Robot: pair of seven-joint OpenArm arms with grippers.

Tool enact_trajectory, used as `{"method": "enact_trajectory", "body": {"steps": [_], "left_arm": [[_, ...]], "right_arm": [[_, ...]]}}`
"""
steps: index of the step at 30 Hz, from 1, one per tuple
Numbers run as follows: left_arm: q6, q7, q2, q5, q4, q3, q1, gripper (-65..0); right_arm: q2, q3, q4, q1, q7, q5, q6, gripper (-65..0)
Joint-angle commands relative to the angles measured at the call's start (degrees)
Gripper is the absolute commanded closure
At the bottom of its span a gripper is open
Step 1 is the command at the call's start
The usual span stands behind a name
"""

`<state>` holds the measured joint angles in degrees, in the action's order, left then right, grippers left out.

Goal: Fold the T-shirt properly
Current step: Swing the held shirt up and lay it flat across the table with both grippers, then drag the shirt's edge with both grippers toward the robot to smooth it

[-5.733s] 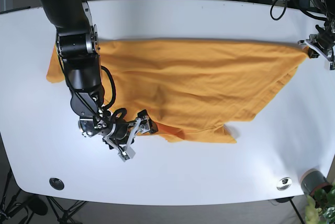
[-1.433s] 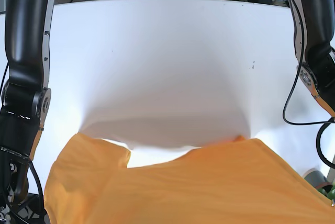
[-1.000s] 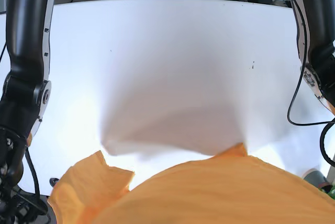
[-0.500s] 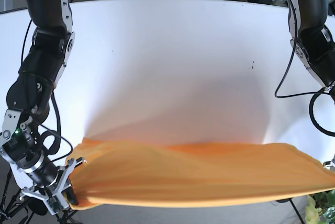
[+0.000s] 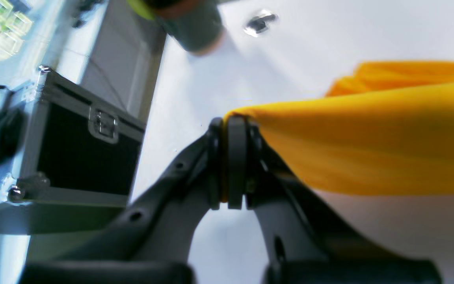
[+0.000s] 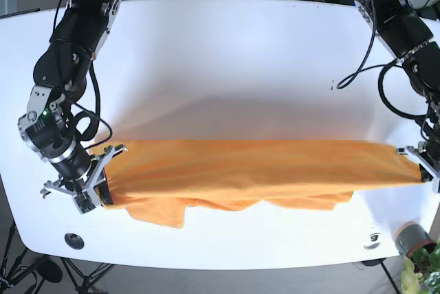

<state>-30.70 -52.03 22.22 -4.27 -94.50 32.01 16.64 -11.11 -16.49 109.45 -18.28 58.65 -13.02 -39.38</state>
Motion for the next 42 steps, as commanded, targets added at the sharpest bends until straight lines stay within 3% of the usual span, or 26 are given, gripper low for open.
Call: {"method": "enact_trajectory", "body": {"steps": [1, 6, 11, 16, 32, 42], "left_arm": [[-1.17, 1.00, 0.07, 0.62, -2.60, 2.06, -1.22, 0.0], [-1.87, 1.00, -1.78, 0.71, -3.66, 2.58, -6.84, 0.0], [-1.96, 1.17, -3.45, 0.54, -5.15, 5.31, -12.64, 0.0], [-1.96, 1.17, -3.45, 0.54, -5.15, 6.19, -16.34, 0.0], [-7.24, 1.26, -5.82, 0.62, -4.89, 11.64, -27.50, 0.0], [-7.50, 1.35, -5.91, 0.62, -4.80, 11.73, -34.36, 0.0]], "right_arm": [[-0.62, -1.57, 2.60, 0.92, -1.38, -0.13, 0.21, 0.0], [0.35, -2.19, 3.47, 6.81, -1.38, -0.39, 0.21, 0.0], [0.96, -7.29, 3.91, 12.00, -1.38, -4.87, 0.21, 0.0], [0.96, -7.38, 4.00, 17.18, -1.38, -7.25, 0.74, 0.0], [2.10, -9.57, 3.83, 26.24, -1.73, -7.34, 0.56, 0.0], [3.16, -12.21, 3.74, 32.22, -1.47, -7.34, 0.21, 0.0]]}}
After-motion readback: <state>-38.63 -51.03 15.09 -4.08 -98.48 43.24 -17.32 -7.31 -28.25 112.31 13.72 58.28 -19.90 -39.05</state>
